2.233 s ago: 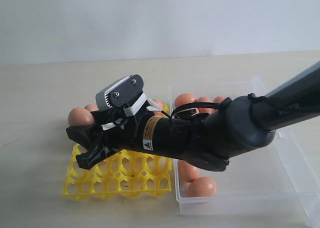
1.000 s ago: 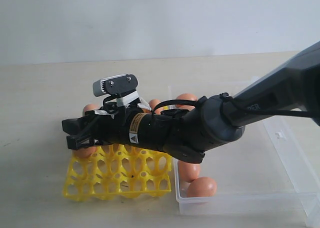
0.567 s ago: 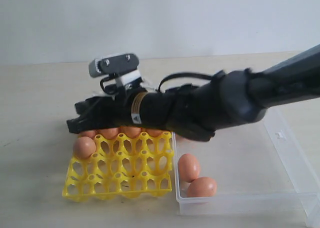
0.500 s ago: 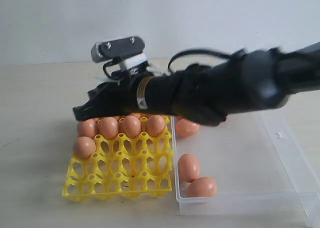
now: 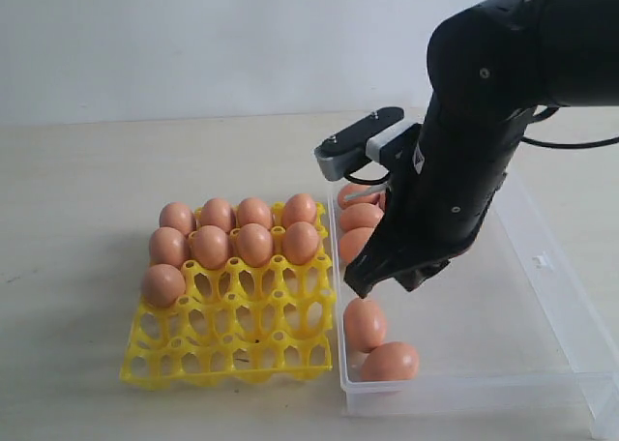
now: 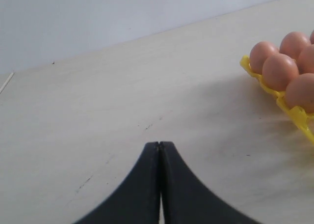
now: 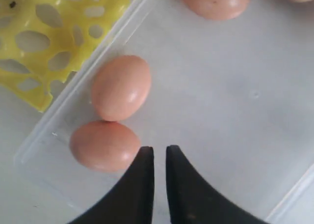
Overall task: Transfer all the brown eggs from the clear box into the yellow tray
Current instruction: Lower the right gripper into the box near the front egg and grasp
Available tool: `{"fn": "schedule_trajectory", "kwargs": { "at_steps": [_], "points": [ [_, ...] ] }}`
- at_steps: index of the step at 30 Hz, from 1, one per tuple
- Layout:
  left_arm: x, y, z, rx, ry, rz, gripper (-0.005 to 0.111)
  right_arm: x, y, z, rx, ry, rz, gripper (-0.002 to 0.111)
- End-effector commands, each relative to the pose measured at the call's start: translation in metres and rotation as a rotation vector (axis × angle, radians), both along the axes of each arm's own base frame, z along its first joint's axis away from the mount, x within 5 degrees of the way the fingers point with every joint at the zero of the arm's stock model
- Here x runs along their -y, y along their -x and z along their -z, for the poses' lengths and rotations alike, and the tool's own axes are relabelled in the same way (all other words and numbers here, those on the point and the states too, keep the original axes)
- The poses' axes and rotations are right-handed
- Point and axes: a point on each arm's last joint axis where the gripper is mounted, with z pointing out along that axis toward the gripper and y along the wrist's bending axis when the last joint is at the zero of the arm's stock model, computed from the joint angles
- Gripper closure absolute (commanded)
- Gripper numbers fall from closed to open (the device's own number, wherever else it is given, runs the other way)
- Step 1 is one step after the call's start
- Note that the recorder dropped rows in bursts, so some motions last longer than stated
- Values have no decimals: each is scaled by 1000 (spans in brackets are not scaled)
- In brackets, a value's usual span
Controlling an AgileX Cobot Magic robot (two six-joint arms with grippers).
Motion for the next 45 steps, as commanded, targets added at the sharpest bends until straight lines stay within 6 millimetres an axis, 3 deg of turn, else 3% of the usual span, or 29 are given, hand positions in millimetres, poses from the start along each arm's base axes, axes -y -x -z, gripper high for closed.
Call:
{"fn": "schedule_trajectory", "kwargs": {
  "at_steps": [1, 3, 6, 20, 28, 40, 43, 45],
  "points": [
    [0, 0, -3, 20, 15, -1, 107, -1, -11, 18, -86, -95, 217, 77],
    [0, 0, -3, 20, 15, -1, 107, -1, -19, 26, -75, -116, 274, 63],
    [0, 0, -3, 20, 15, -1, 107, -4, -25, 33, -59, -157, 346, 53],
    [0, 0, -3, 20, 15, -1, 107, -12, -29, 63, -117, -185, 399, 53],
    [0, 0, -3, 20, 15, -1, 107, -12, -30, 65, -120, -187, 404, 53],
    [0, 0, -3, 20, 15, -1, 107, -16, -32, 88, -144, -185, 423, 53],
    [0, 0, -3, 20, 15, -1, 107, -17, -35, 90, -121, -199, 423, 59],
    [0, 0, -3, 20, 15, -1, 107, -16, -35, 90, -109, -193, 412, 81]
  ]
}}
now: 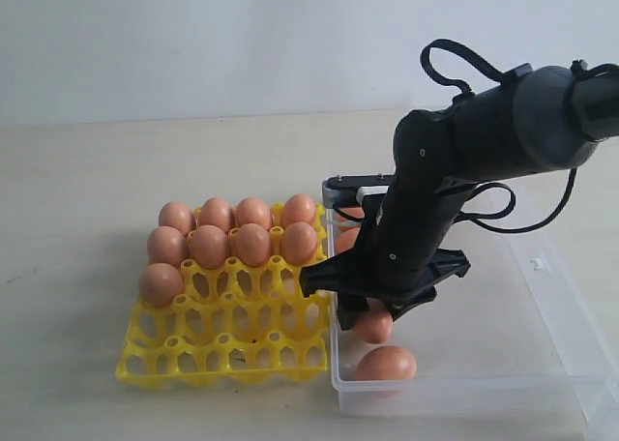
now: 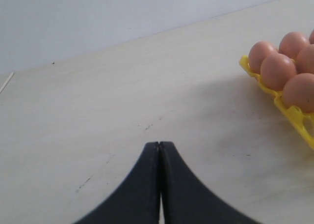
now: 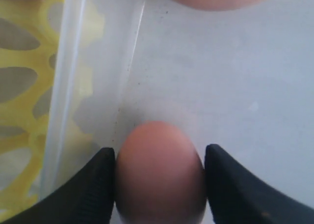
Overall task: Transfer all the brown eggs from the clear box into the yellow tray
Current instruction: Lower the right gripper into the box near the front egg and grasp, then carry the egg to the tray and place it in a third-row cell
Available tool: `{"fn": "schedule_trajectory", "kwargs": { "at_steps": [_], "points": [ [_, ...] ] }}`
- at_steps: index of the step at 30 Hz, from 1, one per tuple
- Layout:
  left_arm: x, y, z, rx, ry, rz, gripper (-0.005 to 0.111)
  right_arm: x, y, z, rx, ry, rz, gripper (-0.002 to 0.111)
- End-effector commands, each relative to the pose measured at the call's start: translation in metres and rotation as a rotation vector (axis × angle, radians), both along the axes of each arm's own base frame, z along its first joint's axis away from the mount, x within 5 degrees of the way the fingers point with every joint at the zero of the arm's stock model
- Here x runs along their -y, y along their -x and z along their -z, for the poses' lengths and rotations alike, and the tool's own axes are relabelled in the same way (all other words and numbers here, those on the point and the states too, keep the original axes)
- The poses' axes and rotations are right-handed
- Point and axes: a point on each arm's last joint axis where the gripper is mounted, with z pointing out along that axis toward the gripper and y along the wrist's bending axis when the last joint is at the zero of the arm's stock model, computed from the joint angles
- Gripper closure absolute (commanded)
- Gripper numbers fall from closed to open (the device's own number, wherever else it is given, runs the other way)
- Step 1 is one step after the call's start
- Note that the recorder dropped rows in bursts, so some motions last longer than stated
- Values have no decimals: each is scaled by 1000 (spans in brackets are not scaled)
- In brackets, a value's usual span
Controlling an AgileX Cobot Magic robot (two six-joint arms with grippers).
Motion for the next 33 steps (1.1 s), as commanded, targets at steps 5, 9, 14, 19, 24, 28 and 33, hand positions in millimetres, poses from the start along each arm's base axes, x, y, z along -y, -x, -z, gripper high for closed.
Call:
{"fn": "schedule_trajectory", "kwargs": {
  "at_steps": [5, 9, 14, 19, 24, 28, 33],
  "points": [
    [0, 0, -3, 20, 15, -1, 107, 4, -3, -15, 86, 20, -56, 108],
    [0, 0, -3, 20, 15, -1, 107, -1, -2, -51, 328, -94, -64, 108],
    [0, 0, -3, 20, 15, -1, 107, -28, 15, -66, 698, -326, -102, 108],
    [0, 0, -3, 20, 15, -1, 107, -61, 28, -57, 883, -473, -247, 108],
    [0, 0, -3, 20, 15, -1, 107, -83, 29, -22, 898, -664, -324, 108],
    [0, 0, -3, 20, 15, -1, 107, -85, 29, 7, 810, -654, -311, 106],
    [0, 0, -3, 20, 15, -1, 107, -85, 28, 12, 784, -666, -252, 68]
  ]
}}
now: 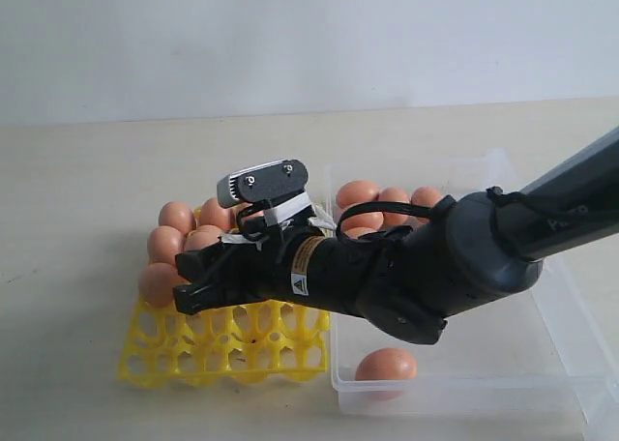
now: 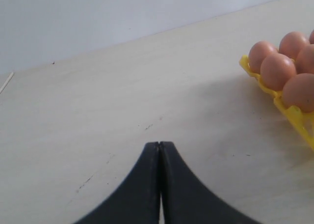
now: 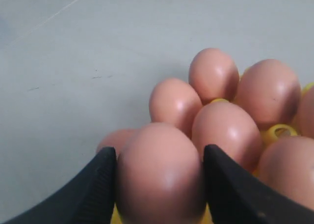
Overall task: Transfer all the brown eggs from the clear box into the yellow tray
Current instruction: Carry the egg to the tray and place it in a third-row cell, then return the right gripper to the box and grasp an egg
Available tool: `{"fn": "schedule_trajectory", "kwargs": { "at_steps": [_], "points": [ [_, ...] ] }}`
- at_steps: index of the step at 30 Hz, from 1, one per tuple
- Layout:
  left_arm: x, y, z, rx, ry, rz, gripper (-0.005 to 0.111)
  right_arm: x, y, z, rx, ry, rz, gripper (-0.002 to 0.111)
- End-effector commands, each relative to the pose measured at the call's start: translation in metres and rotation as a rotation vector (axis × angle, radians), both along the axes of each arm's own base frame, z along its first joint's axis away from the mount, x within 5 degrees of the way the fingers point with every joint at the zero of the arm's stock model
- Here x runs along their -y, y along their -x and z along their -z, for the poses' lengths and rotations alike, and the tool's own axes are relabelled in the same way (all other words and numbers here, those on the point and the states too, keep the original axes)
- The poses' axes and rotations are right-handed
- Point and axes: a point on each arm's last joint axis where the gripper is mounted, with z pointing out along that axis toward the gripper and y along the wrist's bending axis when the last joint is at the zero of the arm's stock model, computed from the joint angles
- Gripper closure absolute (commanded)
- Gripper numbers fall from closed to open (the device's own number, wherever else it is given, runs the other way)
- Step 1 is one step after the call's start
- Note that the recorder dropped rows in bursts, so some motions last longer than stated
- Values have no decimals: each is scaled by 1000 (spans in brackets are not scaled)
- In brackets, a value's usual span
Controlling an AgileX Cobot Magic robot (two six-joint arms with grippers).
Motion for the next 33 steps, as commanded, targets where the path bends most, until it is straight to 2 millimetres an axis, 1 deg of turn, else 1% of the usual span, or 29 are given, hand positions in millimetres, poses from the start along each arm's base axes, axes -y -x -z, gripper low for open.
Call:
{"fn": "schedule_trajectory", "kwargs": {
  "at_steps": [1, 3, 7, 8, 10, 11, 12, 13, 15, 16, 17, 18, 19, 21, 22, 23, 24, 26, 27, 30, 31, 32, 33],
  "points": [
    [0, 0, -3, 20, 15, -1, 107, -1, -1, -3, -6, -46, 29, 56],
    [0, 0, -3, 20, 15, -1, 107, -1, -1, -3, -6, -46, 30, 46],
    [0, 0, -3, 20, 15, -1, 107, 0, -2, -3, -10, -38, 33, 46],
    [0, 0, -3, 20, 15, -1, 107, 1, -1, -6, -12, -27, 37, 47],
    [0, 0, -3, 20, 15, -1, 107, 9, 1, -26, -37, 59, 63, 60],
    [0, 0, -3, 20, 15, -1, 107, 19, 5, -45, -45, 166, 80, 72],
    [0, 0, -3, 20, 15, -1, 107, 26, 8, -57, -26, 244, 72, 79],
    [0, 0, -3, 20, 15, -1, 107, 42, 17, -76, 25, 426, 27, 91],
    [0, 0, -3, 20, 15, -1, 107, 60, 25, -96, 42, 586, -9, 104],
    [0, 0, -3, 20, 15, -1, 107, 70, 29, -105, -2, 647, 3, 108],
    [0, 0, -3, 20, 15, -1, 107, 77, 29, -114, -67, 659, 46, 108],
    [0, 0, -3, 20, 15, -1, 107, 85, 30, -121, -180, 653, 123, 108],
    [0, 0, -3, 20, 15, -1, 107, 92, 29, -125, -282, 645, 198, 108],
    [0, 0, -3, 20, 15, -1, 107, 106, 22, -129, -395, 642, 317, 108],
    [0, 0, -3, 20, 15, -1, 107, 113, 15, -130, -415, 628, 384, 108],
    [0, 0, -3, 20, 15, -1, 107, 119, 7, -130, -400, 618, 444, 108],
    [0, 0, -3, 20, 15, -1, 107, 124, -3, -130, -335, 624, 456, 108],
    [0, 0, -3, 20, 15, -1, 107, 125, -13, -126, -221, 687, 370, 106],
    [0, 0, -3, 20, 15, -1, 107, 123, -16, -123, -154, 750, 270, 104],
    [0, 0, -3, 20, 15, -1, 107, 120, -18, -109, 90, 1050, -178, 92],
    [0, 0, -3, 20, 15, -1, 107, 118, -18, -103, 152, 1117, -313, 86],
    [0, 0, -3, 20, 15, -1, 107, 116, -19, -97, 183, 1143, -394, 81],
    [0, 0, -3, 20, 15, -1, 107, 114, -20, -90, 214, 1170, -471, 74]
  ]
}}
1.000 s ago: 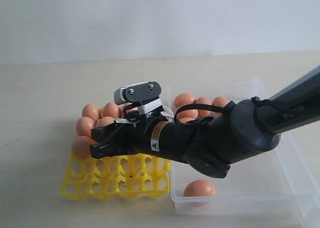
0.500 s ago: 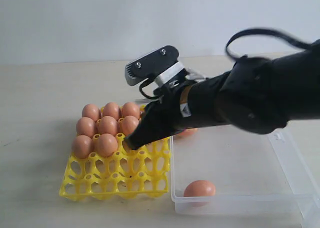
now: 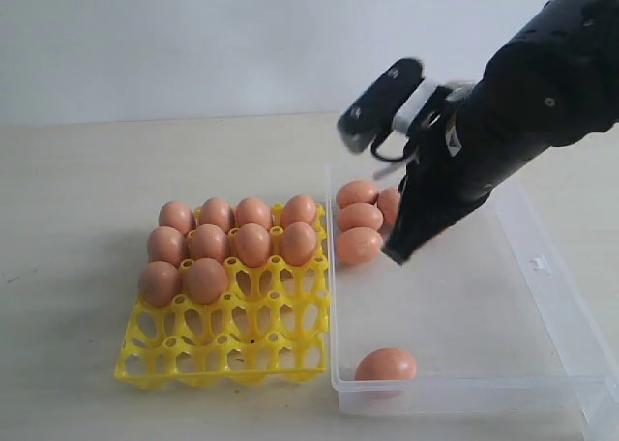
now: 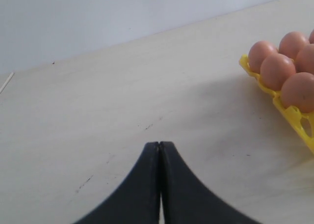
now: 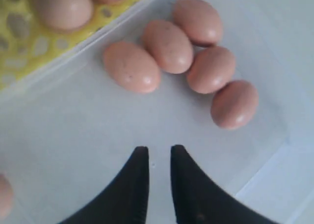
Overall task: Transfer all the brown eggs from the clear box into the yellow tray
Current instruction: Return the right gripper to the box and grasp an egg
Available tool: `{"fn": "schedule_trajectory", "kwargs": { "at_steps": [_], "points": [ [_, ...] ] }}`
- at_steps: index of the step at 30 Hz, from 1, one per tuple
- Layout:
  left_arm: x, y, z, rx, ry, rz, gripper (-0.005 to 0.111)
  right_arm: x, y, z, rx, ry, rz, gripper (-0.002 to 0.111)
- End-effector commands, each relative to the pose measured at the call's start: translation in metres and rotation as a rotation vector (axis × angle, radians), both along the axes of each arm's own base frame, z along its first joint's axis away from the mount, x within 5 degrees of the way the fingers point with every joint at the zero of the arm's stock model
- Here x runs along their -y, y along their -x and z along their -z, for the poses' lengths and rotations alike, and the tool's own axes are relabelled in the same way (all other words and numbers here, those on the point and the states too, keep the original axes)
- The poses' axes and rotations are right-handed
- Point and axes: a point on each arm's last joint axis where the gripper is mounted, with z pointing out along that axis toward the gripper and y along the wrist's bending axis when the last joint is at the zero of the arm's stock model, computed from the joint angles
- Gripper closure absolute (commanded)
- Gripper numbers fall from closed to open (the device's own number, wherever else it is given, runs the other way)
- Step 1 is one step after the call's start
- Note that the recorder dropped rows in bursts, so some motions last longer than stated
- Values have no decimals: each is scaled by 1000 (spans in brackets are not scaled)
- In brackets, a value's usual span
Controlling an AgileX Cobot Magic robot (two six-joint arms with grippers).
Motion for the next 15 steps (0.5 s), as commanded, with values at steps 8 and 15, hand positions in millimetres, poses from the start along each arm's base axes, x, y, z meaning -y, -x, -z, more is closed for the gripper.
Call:
{"fn": "schedule_trajectory", "kwargs": {
  "at_steps": [8, 15],
  "points": [
    [0, 0, -3, 20, 15, -1, 107, -24, -22, 62, 46, 172, -531, 42],
    [0, 0, -3, 20, 15, -1, 107, -38, -41, 80, 75, 165, -559, 42]
  ]
}}
